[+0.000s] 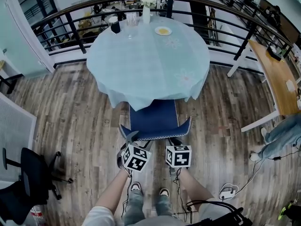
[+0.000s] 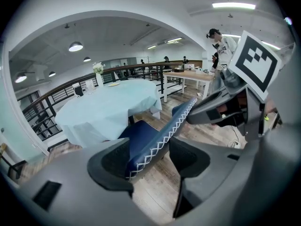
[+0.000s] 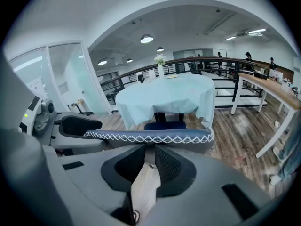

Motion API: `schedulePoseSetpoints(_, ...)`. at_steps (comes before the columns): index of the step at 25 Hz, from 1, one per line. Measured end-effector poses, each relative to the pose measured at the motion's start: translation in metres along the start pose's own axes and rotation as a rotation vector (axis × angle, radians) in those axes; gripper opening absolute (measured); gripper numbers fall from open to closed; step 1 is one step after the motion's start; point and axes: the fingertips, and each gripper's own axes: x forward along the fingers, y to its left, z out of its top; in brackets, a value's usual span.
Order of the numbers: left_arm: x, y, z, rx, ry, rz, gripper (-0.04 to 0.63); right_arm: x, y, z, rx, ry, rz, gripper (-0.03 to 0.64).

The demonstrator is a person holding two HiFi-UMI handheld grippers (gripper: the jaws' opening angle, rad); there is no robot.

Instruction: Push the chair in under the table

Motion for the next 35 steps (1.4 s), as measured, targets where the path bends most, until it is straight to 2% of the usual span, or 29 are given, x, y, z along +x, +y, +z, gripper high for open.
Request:
schedulePoseSetpoints(12, 0.000, -0.002, 0.000, 0.013, -0.017, 0.011, 0.265, -0.001, -0.001, -0.003, 0.026, 0.004, -0.002, 0.075)
schedulePoseSetpoints(20, -0.004, -0.003, -0.004, 0.000, -0.039, -0.040, 0.264, -0.007, 0.004, -0.010, 0.009, 0.042, 0.019, 0.075)
schedulePoseSetpoints(27, -0.051, -0.013, 0.006, -0.074, -0.157, -0.013, 0.245, -0.039, 0.012, -0.013, 0.007, 0.012, 0.028, 0.075)
schedulePoseSetpoints(29, -0.067, -0.019, 0.005, -0.095, -0.172, 0.010, 0.203, -0.051, 0.015, -0.011, 0.000, -0.005, 0.026, 0.075)
schedulePoseSetpoints(30, -0.076, -0.023, 0.002, -0.119, -0.176, 0.022, 0.157, -0.058, 0.018, -0.011, -0.004, -0.015, 0.027, 0.075)
schedulePoseSetpoints(32, -0.092, -0.031, -0.006, -0.184, -0.176, 0.034, 0.086, -0.073, 0.025, -0.013, -0.024, -0.033, 0.027, 0.075)
schedulePoseSetpoints(35, -0.112, -0.044, -0.025, -0.308, -0.129, 0.025, 0.047, -0.096, 0.039, -0.019, -0.087, -0.058, 0.017, 0.061)
